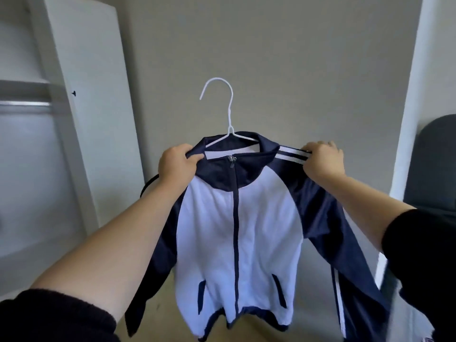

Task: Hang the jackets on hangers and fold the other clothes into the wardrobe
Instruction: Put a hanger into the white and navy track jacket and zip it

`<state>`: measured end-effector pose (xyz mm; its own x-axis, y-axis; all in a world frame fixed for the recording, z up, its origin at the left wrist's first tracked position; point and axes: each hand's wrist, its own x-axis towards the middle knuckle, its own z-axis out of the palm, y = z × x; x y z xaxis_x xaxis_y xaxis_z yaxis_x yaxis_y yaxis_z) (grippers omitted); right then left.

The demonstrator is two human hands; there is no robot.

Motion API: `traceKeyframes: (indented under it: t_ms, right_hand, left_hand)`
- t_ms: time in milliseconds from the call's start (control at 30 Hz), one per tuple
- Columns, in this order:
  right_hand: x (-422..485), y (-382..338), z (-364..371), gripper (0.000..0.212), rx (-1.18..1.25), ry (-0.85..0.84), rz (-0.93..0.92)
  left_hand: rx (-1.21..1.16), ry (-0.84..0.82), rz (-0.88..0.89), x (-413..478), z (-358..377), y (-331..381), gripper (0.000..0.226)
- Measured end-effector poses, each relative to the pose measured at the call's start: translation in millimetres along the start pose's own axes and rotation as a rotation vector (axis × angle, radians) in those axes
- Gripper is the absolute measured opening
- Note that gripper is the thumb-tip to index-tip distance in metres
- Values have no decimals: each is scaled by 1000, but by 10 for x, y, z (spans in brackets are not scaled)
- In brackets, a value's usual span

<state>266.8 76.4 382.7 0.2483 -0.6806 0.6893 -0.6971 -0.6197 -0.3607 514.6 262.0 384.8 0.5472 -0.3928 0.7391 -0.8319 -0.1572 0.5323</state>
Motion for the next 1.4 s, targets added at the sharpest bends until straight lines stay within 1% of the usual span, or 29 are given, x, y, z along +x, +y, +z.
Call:
traceKeyframes:
  t_ms: [67, 100, 133, 167, 233, 300, 333, 367, 433, 467, 533, 600, 633, 700, 833, 900, 1000, 1100, 1233, 1300, 1400]
  right_hand:
    - [-43, -263, 38, 40, 322, -38, -50]
    - [-64, -395, 62, 37, 443, -89, -74]
    - [-86, -514, 88, 33, 505, -164, -102]
    - [-96, -602, 126, 27, 480, -238, -150]
    - [-102, -671, 232, 12, 337, -336, -203]
    - [-140, -691, 334, 12, 304, -365, -186]
    - [-179, -693, 393, 14, 324, -349, -156]
    - [-230, -701, 458, 16, 343, -308, -111]
    - [-355, -744, 561, 19, 378, -221, -35]
    - [-411, -761, 614, 18, 381, -194, -20]
    - [-511, -785, 735, 16, 359, -196, -22]
    - [-607, -777, 893, 20, 339, -226, -43]
    - [-643, -775, 977, 19, 334, -231, -40]
    - [-700, -787, 1153, 14, 343, -224, -45]
    - [-593, -885, 1600, 7, 348, -218, -52]
    - [-461, -966, 1898, 8, 321, -229, -47]
    - [-185, -1134, 2455, 11, 313, -232, -37]
    - [69, -1290, 3000, 13, 335, -256, -32]
    - [357, -1503, 3522, 15, 397, -310, 4]
    - [479, -1687, 3621, 15, 410, -378, 10]
    - [711, -2036, 3580, 17, 422, -479, -8]
  left_hand:
    - [-16, -7, -8, -16, -7, -85, 23]
    - [-20, -5, -11, -26, -11, -107, 22]
    - [-25, -2, -17, -35, -12, -128, 21]
    - [-32, 2, -25, -45, -15, -151, 22]
    - [-51, 6, -43, -78, -22, -220, 24]
    - [-87, -33, -55, -132, -34, -305, 20]
    - [-93, -73, -50, -172, -39, -350, 15]
    - [-68, -118, -33, -208, -44, -399, 21]
    - [68, -229, 8, -261, -55, -516, 42]
    - [168, -284, 17, -275, -64, -576, 42]
    - [341, -426, -32, -287, -71, -698, 34]
    - [404, -552, -107, -318, -22, -842, 36]
    - [397, -573, -131, -338, 11, -909, 36]
    - [334, -537, -170, -375, 98, -1062, 32]
    - [213, -361, -231, -315, 304, -1414, 26]
    - [191, -299, -239, -209, 427, -1654, 24]
    - [202, -259, -232, 81, 656, -2099, 24]
    - [208, -282, -219, 420, 850, -2556, 28]
    - [214, -337, -235, 825, 953, -2988, 23]
    - [230, -360, -262, 973, 891, -3111, 21]
    - [271, -406, -300, 1277, 617, -3165, 20]
